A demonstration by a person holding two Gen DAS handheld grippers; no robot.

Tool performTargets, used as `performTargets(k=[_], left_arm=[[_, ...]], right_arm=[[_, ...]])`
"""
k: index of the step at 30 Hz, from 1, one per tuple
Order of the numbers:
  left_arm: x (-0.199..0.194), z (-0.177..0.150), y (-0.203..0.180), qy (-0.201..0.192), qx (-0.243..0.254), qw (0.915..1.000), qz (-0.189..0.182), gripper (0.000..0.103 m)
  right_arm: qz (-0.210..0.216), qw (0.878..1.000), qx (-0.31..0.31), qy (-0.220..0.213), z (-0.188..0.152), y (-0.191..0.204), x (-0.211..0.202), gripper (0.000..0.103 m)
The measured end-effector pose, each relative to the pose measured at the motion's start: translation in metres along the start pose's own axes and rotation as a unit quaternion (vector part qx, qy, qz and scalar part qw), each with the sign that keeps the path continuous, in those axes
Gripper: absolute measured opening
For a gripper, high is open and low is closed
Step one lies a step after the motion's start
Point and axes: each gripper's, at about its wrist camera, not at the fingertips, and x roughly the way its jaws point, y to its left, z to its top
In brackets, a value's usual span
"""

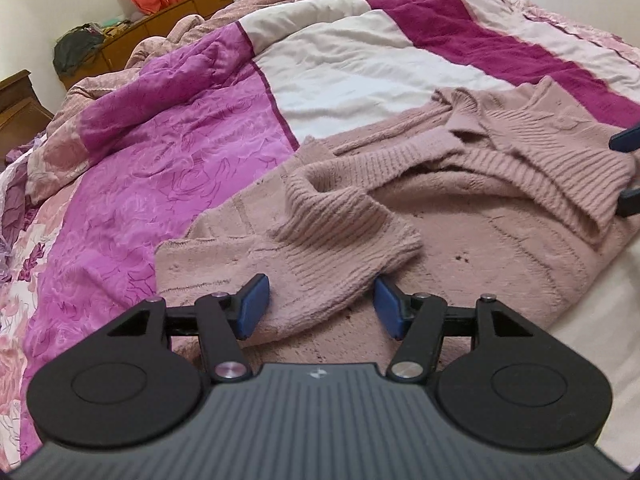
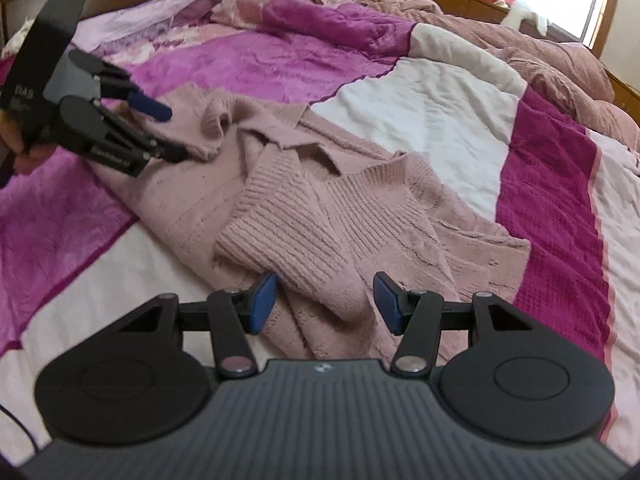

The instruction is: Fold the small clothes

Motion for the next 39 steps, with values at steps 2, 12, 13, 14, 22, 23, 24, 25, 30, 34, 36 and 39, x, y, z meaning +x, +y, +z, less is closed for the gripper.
performTargets(k=[2,12,13,14,22,23,24,25,30,34,36,39], left_arm=[[0.004,0.0,-0.001,-0.003,0.004,1.0,0.003,0.066],[-0.001,0.01,0.018,-0.051,-0.024,0.9973,0.047,0.013],[-0.001,0.013,0.025,-0.055,-0.036,0.9959,0.062,0.012],[0.001,0.016,0.033,-0.057,-0.049,0.9944,0.073,0.012],[0.038,0.025,0.088,-0.006,-0.157,0.9797,0.124,0.013],[0.043,0.023,0.091,0.002,-0.162,0.9783,0.129,0.013],[0.047,0.021,0.094,0.009,-0.169,0.9774,0.127,0.013],[0.049,0.02,0.096,0.012,-0.173,0.9774,0.12,0.013],[0.042,0.016,0.097,0.009,-0.182,0.9768,0.113,0.014],[0.019,0.017,0.09,-0.002,-0.194,0.9761,0.099,0.014],[0.008,0.017,0.081,-0.003,-0.2,0.9763,0.082,0.027],[-0.001,0.018,0.064,0.006,-0.21,0.9763,0.049,0.043]], right_arm=[[-0.003,1.0,0.007,-0.002,0.002,0.0,0.004,0.054],[-0.063,0.993,0.07,-0.071,0.033,-0.048,-0.011,0.009],[-0.079,0.991,0.076,-0.074,0.037,-0.057,-0.01,0.009],[-0.09,0.99,0.083,-0.076,0.04,-0.065,-0.009,0.008],[-0.181,0.972,0.148,-0.037,0.038,-0.12,0.042,0.01],[-0.174,0.97,0.165,-0.029,0.034,-0.123,0.046,0.011],[-0.163,0.969,0.184,-0.027,0.03,-0.125,0.048,0.011],[-0.147,0.967,0.206,-0.028,0.025,-0.127,0.049,0.012],[-0.107,0.956,0.273,-0.03,0.01,-0.135,0.049,0.033],[-0.062,0.946,0.315,-0.04,0.004,-0.142,0.045,0.038],[-0.037,0.945,0.325,-0.025,0.005,-0.145,0.052,0.038],[-0.029,0.946,0.322,-0.011,0.005,-0.14,0.062,0.038]])
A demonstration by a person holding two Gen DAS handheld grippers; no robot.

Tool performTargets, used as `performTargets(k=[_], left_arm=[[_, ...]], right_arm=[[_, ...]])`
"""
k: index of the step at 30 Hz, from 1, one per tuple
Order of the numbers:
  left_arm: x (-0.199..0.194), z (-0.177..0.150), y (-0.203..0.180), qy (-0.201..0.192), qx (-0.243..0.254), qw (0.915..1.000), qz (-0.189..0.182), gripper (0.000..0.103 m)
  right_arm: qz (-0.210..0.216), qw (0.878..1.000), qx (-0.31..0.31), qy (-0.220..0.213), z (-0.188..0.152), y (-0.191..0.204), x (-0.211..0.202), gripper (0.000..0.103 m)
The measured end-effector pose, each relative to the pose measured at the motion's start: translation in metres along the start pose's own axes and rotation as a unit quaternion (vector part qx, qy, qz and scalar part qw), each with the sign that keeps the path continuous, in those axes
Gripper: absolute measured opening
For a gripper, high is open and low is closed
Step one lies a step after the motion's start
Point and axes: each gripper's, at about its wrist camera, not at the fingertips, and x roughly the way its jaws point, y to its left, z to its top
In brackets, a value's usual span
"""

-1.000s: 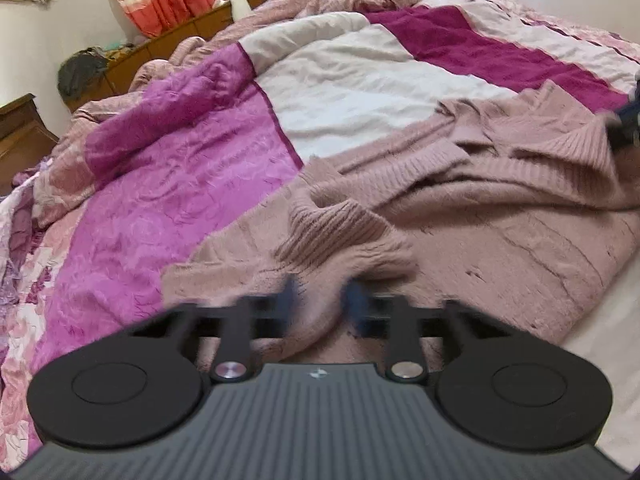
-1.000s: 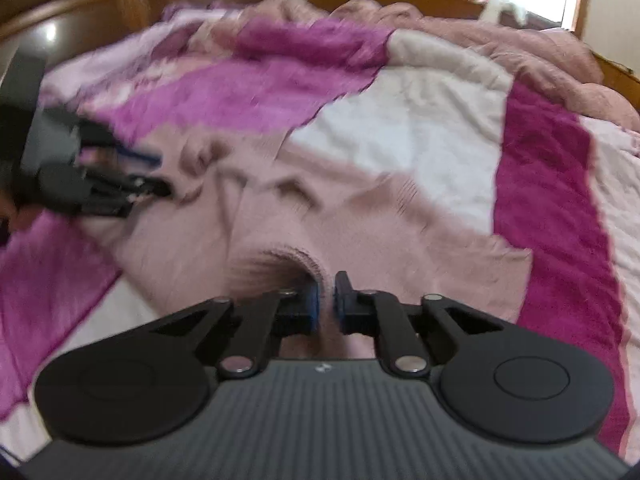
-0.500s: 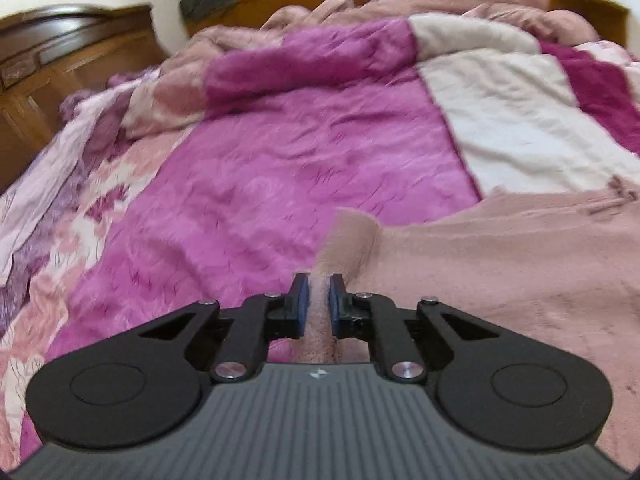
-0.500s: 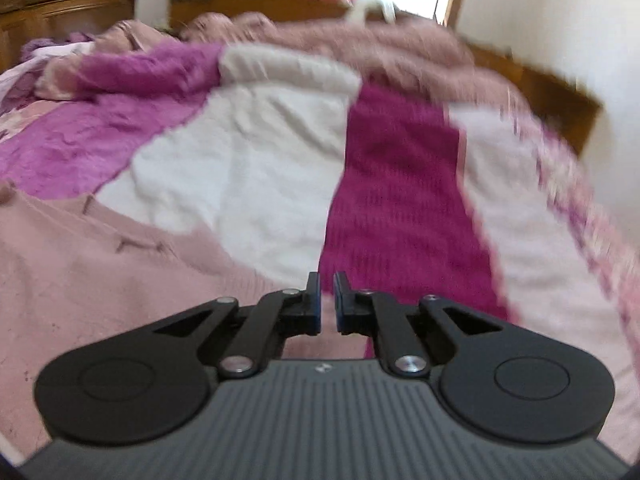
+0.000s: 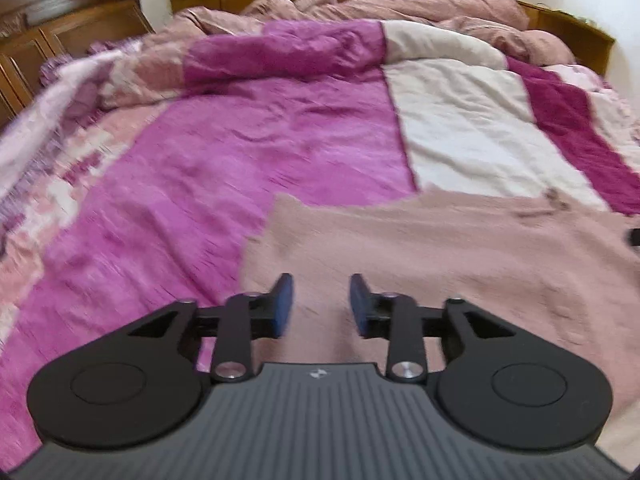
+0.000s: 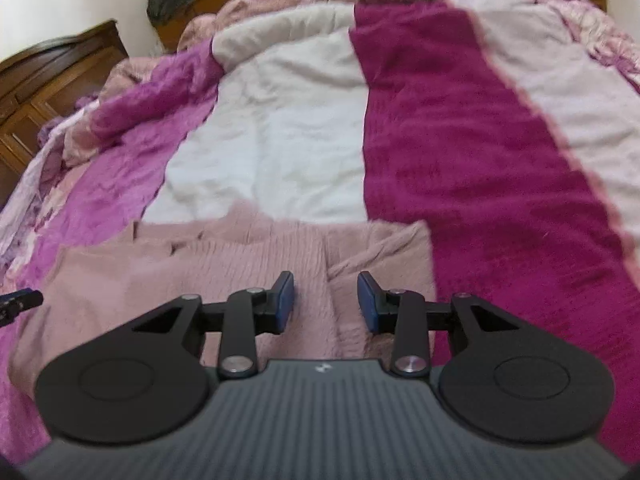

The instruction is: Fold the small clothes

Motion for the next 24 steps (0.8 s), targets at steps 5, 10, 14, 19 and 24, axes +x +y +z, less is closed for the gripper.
performTargets(k=[5,10,14,19,24], left_arm=[[-0.021,-0.011,-0.033,0.0,0.015,0.9991,-0.039,0.044],[-0.031,-0.015,-0.064,-0.005,0.027,0.9966,-0.078,0.045],[-0.031,-0.015,-0.086,-0.005,0.015,0.994,-0.108,0.045],[-0.032,-0.015,-0.1,-0.005,-0.008,0.9882,-0.153,0.045],[-0.021,-0.012,-0.111,0.004,-0.035,0.9833,-0.179,0.045]], right_arm=[[0.022,0.998,-0.033,-0.047,-0.007,0.021,-0.023,0.007],[0.084,0.986,-0.128,-0.059,-0.03,0.063,-0.051,0.007],[0.104,0.975,-0.197,-0.016,-0.059,0.092,-0.042,0.008],[0.092,0.969,-0.229,-0.004,-0.078,0.106,-0.038,0.01],[0.129,0.968,-0.214,0.012,-0.073,0.099,-0.051,0.039]])
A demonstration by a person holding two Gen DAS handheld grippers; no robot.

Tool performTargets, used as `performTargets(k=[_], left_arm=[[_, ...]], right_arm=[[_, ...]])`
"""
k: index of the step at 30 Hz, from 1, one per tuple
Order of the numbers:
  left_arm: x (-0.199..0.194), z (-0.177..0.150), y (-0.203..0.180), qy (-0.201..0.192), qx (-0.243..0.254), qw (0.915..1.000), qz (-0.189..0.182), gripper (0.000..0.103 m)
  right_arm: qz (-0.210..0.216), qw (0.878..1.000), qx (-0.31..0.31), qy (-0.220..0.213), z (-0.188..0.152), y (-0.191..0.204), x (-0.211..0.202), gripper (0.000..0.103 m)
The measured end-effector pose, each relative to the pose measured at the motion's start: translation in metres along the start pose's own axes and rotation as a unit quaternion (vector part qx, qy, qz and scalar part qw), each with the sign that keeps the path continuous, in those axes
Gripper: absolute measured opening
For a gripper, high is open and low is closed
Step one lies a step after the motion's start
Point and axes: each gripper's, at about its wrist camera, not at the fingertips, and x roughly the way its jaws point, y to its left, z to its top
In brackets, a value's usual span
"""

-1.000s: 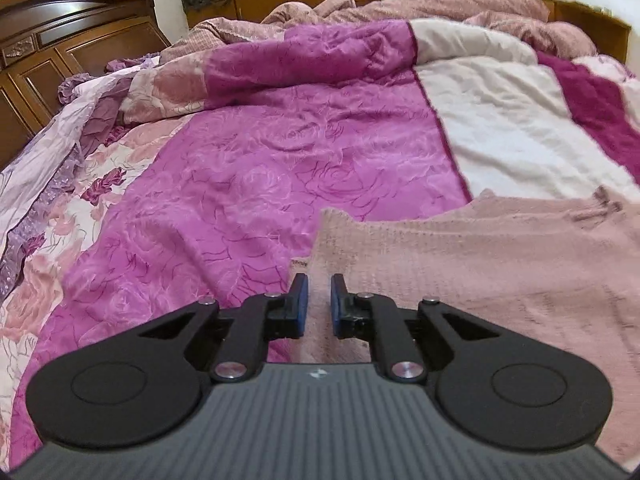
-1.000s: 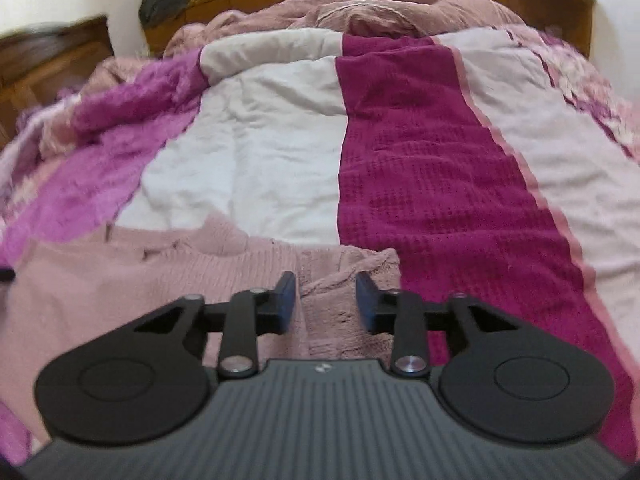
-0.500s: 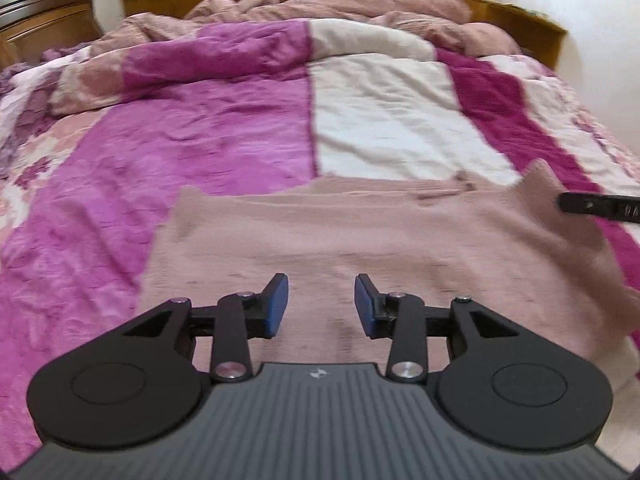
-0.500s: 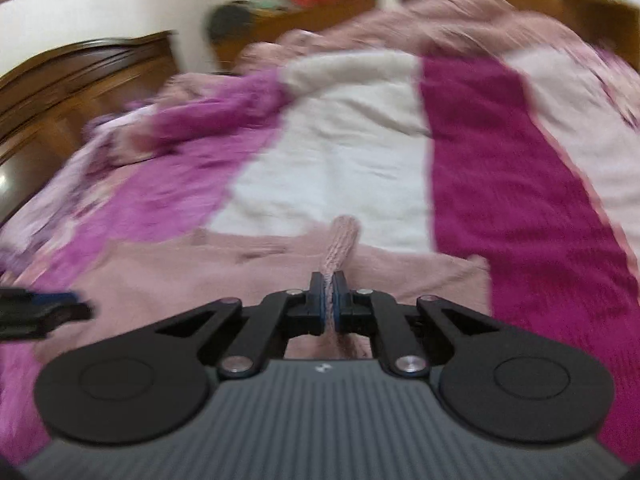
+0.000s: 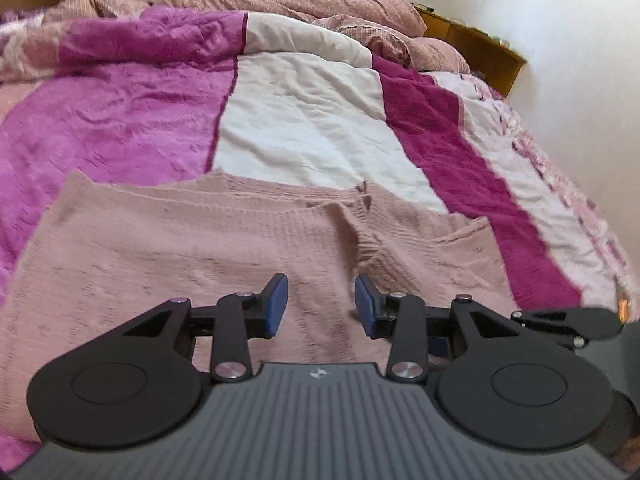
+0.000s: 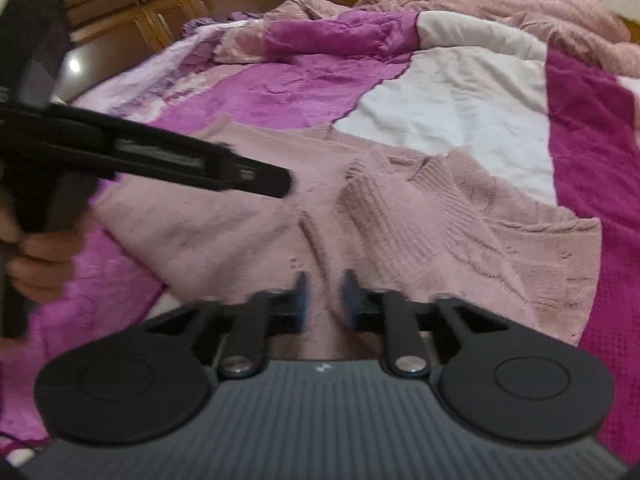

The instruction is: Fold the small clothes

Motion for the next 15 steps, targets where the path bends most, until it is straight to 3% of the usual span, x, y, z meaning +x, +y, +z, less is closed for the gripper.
performTargets(k=[2,7,15], left_arm=[[0.009,0.001,0.0,0.01,-0.01,0.9999,-0.005,0.045],[0.037,-0.007,-0.01,0.055,0.017,0.9974,0.043,0.046],[0.019,-0.006,-0.004,0.047,0.027,0.997,0.055,0.046]], right_arm=[[-0.003,1.0,-0.01,-0.005,0.001,0.001,-0.009,0.039],[-0.026,0.999,0.014,-0.046,0.016,-0.018,-0.024,0.039],[-0.026,0.999,0.031,-0.012,0.026,-0.04,0.02,0.039]])
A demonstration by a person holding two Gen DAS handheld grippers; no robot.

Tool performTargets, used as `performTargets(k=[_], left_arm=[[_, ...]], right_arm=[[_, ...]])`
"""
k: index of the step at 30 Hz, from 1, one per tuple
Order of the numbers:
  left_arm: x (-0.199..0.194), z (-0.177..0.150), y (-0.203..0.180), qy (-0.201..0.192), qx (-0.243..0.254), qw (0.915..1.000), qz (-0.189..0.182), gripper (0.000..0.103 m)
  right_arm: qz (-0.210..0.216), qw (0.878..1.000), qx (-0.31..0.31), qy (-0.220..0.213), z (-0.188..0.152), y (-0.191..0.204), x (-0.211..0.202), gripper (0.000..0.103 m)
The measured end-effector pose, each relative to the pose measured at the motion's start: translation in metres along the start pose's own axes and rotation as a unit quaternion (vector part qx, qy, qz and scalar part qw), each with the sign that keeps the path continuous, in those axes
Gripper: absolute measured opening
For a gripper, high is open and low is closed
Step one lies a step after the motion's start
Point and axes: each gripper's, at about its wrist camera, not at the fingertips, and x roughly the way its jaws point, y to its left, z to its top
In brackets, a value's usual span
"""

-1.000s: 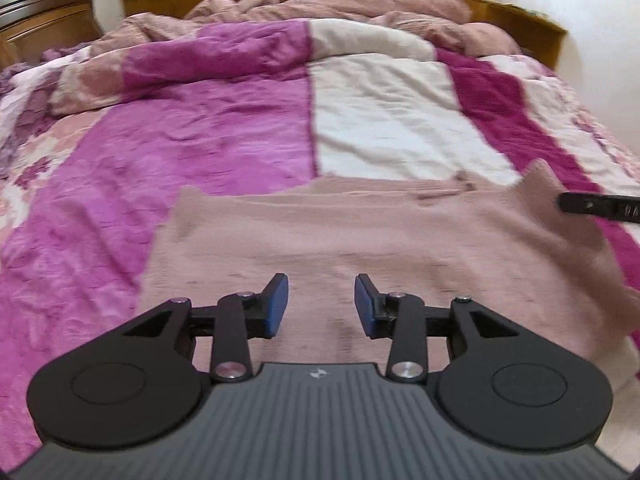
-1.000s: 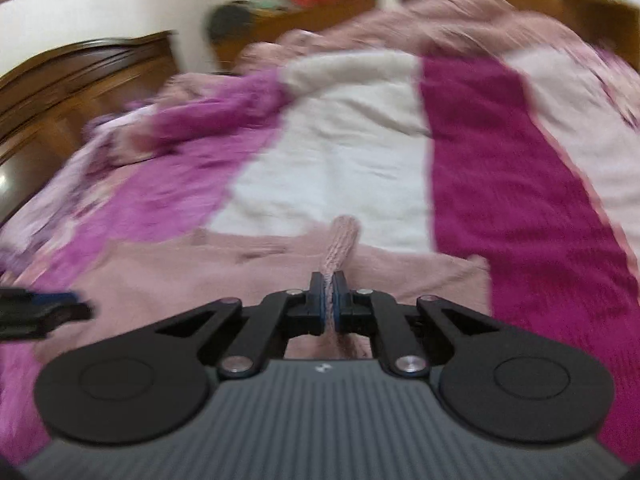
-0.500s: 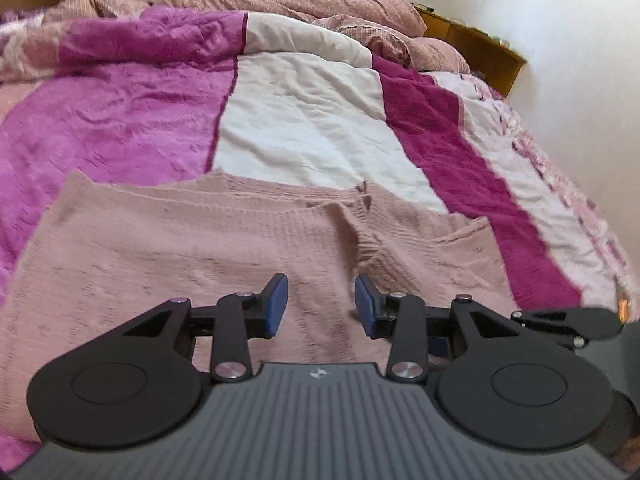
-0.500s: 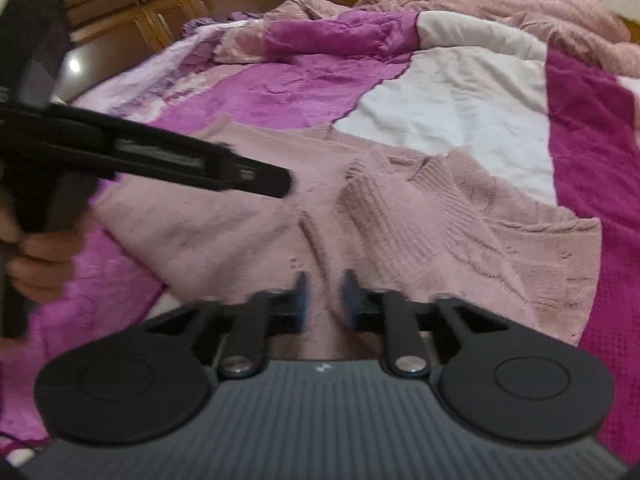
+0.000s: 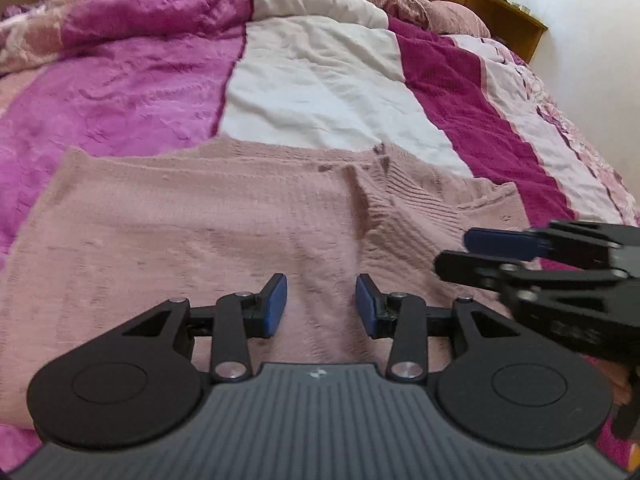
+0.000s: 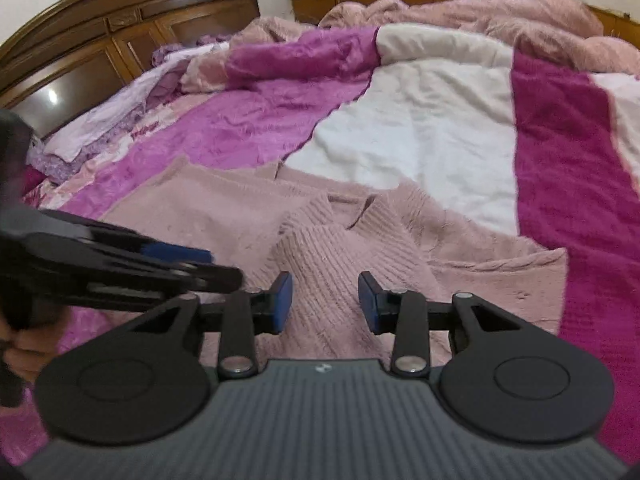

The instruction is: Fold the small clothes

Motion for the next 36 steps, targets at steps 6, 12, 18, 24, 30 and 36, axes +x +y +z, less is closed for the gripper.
performTargets(k=[6,12,18,24,30,36], left_arm=[[-0.014,-0.007,0.015,-0.018,0.034,0.9978,0.055,0.046],[-0.004,-0.013,0.034,0.0,0.016,0.9973,0.072,0.046],[0.003,-0.016,0.029,-0.003,0.031,0.9962,0.082,0.048],[0.005,-0.017,0.028,-0.006,0.041,0.9955,0.085,0.051],[0.006,-0.017,0.027,-0.007,0.042,0.995,0.09,0.053],[0.006,-0.019,0.025,-0.01,0.047,0.9944,0.094,0.054]], right_arm=[[0.009,0.999,0.015,-0.036,-0.001,-0.004,-0.005,0.01],[-0.08,0.993,0.008,-0.086,0.017,-0.025,-0.031,0.01],[-0.232,0.968,0.064,-0.073,0.027,-0.077,-0.019,0.009],[-0.254,0.953,0.15,-0.067,0.007,-0.104,-0.025,0.01],[-0.159,0.977,0.135,-0.051,0.002,-0.092,-0.025,0.01],[-0.177,0.979,0.093,-0.027,0.017,-0.087,0.001,0.066]])
